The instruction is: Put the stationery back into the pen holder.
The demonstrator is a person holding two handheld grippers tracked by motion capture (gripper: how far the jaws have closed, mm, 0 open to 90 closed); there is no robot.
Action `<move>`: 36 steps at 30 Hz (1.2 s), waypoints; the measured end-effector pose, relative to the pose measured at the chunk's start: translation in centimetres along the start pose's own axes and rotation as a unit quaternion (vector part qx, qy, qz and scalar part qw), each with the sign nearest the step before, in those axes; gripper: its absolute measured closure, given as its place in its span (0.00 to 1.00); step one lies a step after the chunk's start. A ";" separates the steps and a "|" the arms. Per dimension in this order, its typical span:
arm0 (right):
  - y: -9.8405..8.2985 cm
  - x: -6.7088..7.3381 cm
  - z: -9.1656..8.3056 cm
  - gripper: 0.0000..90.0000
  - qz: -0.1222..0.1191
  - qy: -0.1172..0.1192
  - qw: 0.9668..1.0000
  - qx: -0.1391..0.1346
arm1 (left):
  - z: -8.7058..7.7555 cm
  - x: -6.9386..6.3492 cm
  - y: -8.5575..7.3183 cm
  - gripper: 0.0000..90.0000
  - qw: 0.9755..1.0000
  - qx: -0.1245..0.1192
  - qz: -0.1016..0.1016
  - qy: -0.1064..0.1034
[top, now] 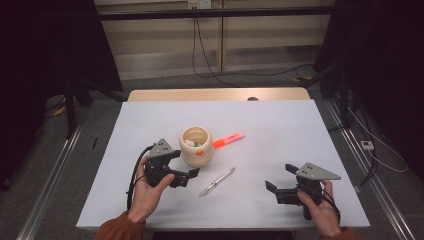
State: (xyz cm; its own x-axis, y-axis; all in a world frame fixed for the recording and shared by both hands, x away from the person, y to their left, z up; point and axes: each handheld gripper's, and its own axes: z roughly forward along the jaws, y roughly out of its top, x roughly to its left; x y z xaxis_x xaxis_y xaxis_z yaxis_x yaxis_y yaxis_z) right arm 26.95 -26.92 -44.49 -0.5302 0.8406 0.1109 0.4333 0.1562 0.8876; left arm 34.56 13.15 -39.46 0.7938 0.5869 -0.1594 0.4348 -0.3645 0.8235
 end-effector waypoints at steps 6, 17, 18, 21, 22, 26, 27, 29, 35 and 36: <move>0.0 0.0 0.0 0.06 -0.003 0.000 1.000 0.000 | 1.1 -1.0 -1.1 0.09 0.999 0.032 -0.002 -0.016; 0.0 0.1 0.0 0.06 -0.004 0.001 1.000 0.004 | 3.1 -2.5 -2.0 0.10 0.997 0.071 0.013 -0.022; 0.0 0.1 0.0 0.06 -0.004 0.001 1.000 0.005 | 3.3 -2.6 -2.0 0.10 0.997 0.077 0.017 -0.022; 0.0 0.1 0.1 0.06 -0.003 0.002 1.000 0.004 | 4.0 -3.3 -1.9 0.10 0.996 0.080 0.022 -0.026; 0.0 0.1 0.1 0.06 -0.003 0.002 1.000 0.004 | 4.2 -3.5 -1.8 0.10 0.996 0.084 0.025 -0.023; 0.0 0.1 0.1 0.06 -0.003 0.003 1.000 0.005 | 5.2 -4.2 -1.6 0.10 0.995 0.087 0.036 -0.027; 0.0 0.1 0.1 0.06 -0.002 0.003 1.000 0.005 | 5.4 -4.3 -1.5 0.10 0.995 0.090 0.041 -0.024; 0.0 0.1 0.1 0.06 -0.002 0.003 1.000 0.005 | 5.8 -4.4 -1.3 0.10 0.994 0.096 0.040 -0.013; 0.0 0.1 0.2 0.06 -0.004 0.003 1.000 0.005 | 7.2 -4.6 -0.7 0.11 0.989 0.141 0.047 0.002; 0.0 0.1 0.2 0.06 -0.004 0.003 1.000 0.005 | 7.4 -4.7 -0.7 0.12 0.989 0.140 0.046 0.000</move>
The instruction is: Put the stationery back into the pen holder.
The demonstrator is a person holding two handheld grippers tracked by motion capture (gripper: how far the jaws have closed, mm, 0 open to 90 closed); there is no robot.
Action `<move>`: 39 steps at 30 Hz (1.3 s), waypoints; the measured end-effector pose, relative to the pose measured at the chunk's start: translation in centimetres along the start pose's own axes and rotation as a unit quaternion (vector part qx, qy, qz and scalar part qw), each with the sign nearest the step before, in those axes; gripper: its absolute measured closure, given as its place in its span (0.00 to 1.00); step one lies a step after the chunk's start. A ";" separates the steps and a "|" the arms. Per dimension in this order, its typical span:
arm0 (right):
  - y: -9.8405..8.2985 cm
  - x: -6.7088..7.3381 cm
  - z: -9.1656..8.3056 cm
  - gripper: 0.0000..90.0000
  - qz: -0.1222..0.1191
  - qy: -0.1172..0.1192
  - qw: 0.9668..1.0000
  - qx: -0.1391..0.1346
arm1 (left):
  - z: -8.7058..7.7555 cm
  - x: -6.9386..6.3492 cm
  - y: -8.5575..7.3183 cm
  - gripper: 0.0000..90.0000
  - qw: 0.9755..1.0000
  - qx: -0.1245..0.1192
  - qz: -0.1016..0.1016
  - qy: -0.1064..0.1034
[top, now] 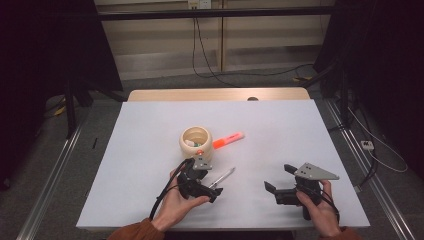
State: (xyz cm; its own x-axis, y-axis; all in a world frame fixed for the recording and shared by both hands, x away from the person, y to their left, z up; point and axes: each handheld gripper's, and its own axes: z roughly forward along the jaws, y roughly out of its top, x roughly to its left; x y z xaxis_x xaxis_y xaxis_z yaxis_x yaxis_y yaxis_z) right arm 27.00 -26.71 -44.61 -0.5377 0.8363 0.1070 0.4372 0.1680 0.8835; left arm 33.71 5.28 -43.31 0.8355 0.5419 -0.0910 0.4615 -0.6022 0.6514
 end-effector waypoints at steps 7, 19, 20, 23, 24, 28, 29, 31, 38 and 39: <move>0.0 0.0 -0.1 0.06 0.002 -0.004 1.000 0.000 | 1.3 -0.3 1.5 0.18 0.999 0.037 0.007 -0.001; 0.0 0.0 -0.1 0.06 -0.001 0.000 1.000 0.000 | 3.2 0.3 3.4 0.42 0.998 0.068 -0.011 0.002; 0.0 0.0 0.0 0.06 0.000 0.000 1.000 0.000 | 3.3 0.3 3.5 0.45 0.998 0.067 -0.008 -0.004; 0.0 0.0 0.0 0.06 -0.002 -0.001 1.000 0.001 | 3.7 0.2 3.6 0.51 0.997 0.075 -0.010 -0.010; 0.0 0.0 -0.1 0.06 -0.002 0.000 1.000 0.000 | 3.8 0.2 3.6 0.53 0.997 0.079 -0.008 -0.012; 0.0 0.0 0.0 0.06 -0.002 0.001 1.000 0.000 | 3.8 0.2 3.6 0.62 0.997 0.082 0.003 0.004; 0.0 -0.1 0.0 0.06 -0.003 0.000 1.000 0.000 | 3.8 0.2 3.6 0.65 0.997 0.082 0.003 0.004; 0.0 0.0 0.0 0.06 -0.002 0.000 1.000 0.001 | 3.8 0.2 3.7 0.65 0.996 0.086 0.010 0.004; 0.0 -0.1 0.0 0.06 -0.003 0.000 1.000 0.002 | 3.9 0.0 4.0 0.70 0.995 0.096 0.009 0.005; 0.0 -0.1 0.1 0.06 -0.003 0.000 1.000 0.002 | 3.9 0.0 3.9 0.74 0.996 0.093 0.011 0.005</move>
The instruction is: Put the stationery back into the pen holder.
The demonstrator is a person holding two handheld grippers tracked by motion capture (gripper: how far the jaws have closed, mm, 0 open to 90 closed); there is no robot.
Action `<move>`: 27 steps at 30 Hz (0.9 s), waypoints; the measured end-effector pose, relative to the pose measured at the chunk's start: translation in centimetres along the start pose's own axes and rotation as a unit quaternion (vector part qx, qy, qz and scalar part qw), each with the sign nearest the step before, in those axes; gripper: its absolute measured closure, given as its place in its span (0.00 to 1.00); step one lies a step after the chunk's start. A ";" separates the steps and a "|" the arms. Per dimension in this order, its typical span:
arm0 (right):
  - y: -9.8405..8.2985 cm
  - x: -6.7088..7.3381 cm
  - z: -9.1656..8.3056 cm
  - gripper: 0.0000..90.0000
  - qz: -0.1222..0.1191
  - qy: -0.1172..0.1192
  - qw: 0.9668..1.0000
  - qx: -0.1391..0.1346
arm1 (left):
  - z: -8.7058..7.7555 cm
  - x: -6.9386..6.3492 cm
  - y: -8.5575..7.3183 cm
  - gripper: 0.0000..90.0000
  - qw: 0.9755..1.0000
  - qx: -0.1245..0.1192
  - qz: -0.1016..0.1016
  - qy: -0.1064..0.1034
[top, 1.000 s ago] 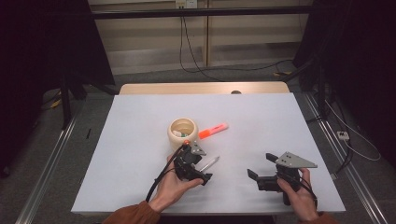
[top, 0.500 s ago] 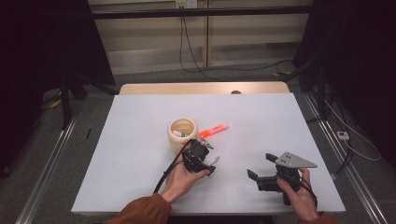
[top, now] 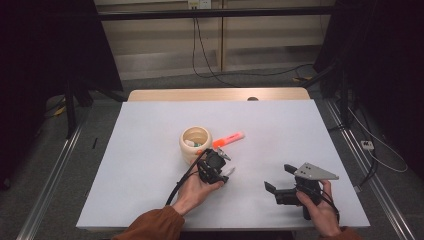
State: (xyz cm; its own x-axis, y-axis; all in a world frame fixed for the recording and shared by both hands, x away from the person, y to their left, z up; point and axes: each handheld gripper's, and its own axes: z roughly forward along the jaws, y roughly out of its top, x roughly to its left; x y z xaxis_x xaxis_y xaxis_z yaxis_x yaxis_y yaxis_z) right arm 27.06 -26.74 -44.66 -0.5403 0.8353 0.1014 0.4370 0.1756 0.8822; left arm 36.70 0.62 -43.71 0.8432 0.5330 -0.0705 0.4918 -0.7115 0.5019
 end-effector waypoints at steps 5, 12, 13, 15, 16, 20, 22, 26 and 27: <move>0.0 0.0 0.0 0.06 0.000 0.000 1.000 0.000 | 0.0 -0.2 0.0 0.88 1.000 0.001 0.003 -0.005; 0.0 0.0 0.0 0.06 0.000 0.001 1.000 0.000 | -0.1 0.1 0.1 0.89 1.000 0.003 -0.014 -0.016; 0.0 0.0 0.0 0.06 0.000 0.001 1.000 0.000 | -0.1 0.2 0.0 0.89 1.000 0.002 -0.016 -0.017; 0.0 0.0 0.0 0.06 0.000 0.001 1.000 0.000 | -0.1 0.4 0.0 0.89 1.000 0.000 -0.018 -0.022; 0.0 0.0 0.0 0.06 0.000 0.001 1.000 0.000 | -0.1 0.4 0.0 0.89 0.999 -0.002 -0.021 -0.026; 0.0 0.0 0.0 0.06 0.000 0.002 1.000 0.000 | -0.1 0.4 0.0 0.89 0.999 -0.010 -0.025 -0.030; 0.0 0.0 0.0 0.06 0.001 0.002 1.000 -0.001 | -0.3 0.5 0.0 0.89 0.999 -0.016 -0.023 -0.035; 0.0 0.0 -0.1 0.06 0.001 0.002 1.000 0.000 | -1.1 0.6 -0.1 0.89 0.998 -0.033 -0.024 -0.042; 0.0 0.0 -0.1 0.06 0.002 0.003 1.000 -0.001 | -1.3 0.6 -0.2 0.89 0.998 -0.041 -0.027 -0.044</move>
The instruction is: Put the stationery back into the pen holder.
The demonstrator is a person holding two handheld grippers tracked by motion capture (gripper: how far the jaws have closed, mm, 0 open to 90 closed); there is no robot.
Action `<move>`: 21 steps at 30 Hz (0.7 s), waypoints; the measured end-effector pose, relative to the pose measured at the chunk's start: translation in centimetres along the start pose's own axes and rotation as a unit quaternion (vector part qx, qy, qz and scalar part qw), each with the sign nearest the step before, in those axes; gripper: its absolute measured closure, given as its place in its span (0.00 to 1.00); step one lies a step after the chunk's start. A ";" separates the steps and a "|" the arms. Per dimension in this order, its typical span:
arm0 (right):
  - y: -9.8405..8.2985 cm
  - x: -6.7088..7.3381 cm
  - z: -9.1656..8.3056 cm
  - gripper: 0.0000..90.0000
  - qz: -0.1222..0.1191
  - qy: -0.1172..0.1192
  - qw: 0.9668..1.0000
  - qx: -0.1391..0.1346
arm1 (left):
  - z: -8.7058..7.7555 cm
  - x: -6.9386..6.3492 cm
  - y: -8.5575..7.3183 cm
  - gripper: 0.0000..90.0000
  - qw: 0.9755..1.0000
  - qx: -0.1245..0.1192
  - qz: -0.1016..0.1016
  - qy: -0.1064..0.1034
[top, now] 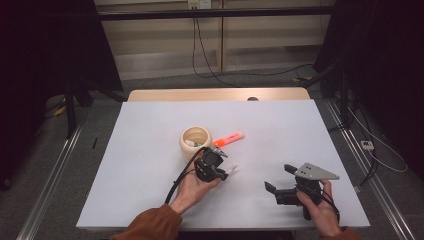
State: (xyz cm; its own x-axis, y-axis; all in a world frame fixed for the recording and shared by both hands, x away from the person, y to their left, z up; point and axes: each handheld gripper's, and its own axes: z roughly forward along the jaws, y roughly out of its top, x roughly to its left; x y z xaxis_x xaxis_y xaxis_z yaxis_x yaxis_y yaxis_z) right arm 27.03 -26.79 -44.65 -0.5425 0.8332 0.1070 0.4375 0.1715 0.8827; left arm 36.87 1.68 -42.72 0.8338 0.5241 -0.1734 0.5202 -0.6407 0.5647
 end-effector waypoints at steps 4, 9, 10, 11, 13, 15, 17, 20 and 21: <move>0.0 0.0 0.0 0.06 0.000 -0.001 1.000 0.001 | -0.7 0.3 0.0 0.89 1.000 -0.026 -0.007 -0.015; 0.0 0.0 0.0 0.06 0.001 -0.001 1.000 0.001 | -1.7 0.4 -0.1 0.89 0.998 -0.055 -0.001 -0.032; 0.0 0.0 0.0 0.06 0.000 -0.001 1.000 0.001 | -1.8 0.4 -0.1 0.89 0.997 -0.063 0.002 -0.033; 0.0 0.0 0.0 0.06 -0.001 0.000 1.000 0.000 | -2.1 0.4 -0.1 0.89 0.997 -0.068 0.004 -0.034; 0.0 0.0 0.0 0.06 0.000 0.000 1.000 0.000 | -2.6 0.4 -0.1 0.89 0.996 -0.084 0.007 -0.037; 0.0 0.0 0.0 0.06 0.001 -0.001 1.000 0.000 | -3.1 0.4 -0.1 0.89 0.994 -0.102 0.011 -0.037; 0.0 0.0 0.0 0.06 0.002 0.000 1.000 0.000 | -3.7 0.4 0.0 0.89 0.992 -0.121 0.019 -0.032; 0.0 0.0 0.0 0.06 0.000 0.000 1.000 -0.001 | -4.5 0.6 0.0 0.89 0.989 -0.143 0.024 -0.022; 0.0 0.0 0.0 0.06 0.000 0.000 1.000 -0.001 | -4.8 0.7 0.0 0.89 0.988 -0.148 0.027 -0.017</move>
State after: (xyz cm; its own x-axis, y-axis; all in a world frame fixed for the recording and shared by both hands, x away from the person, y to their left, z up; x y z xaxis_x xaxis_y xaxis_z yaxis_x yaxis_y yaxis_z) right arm 27.04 -26.78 -44.63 -0.5430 0.8328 0.1077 0.4363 0.1702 0.8836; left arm 36.55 4.72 -38.97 0.8673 0.4709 -0.1613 0.4020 -0.4716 0.7849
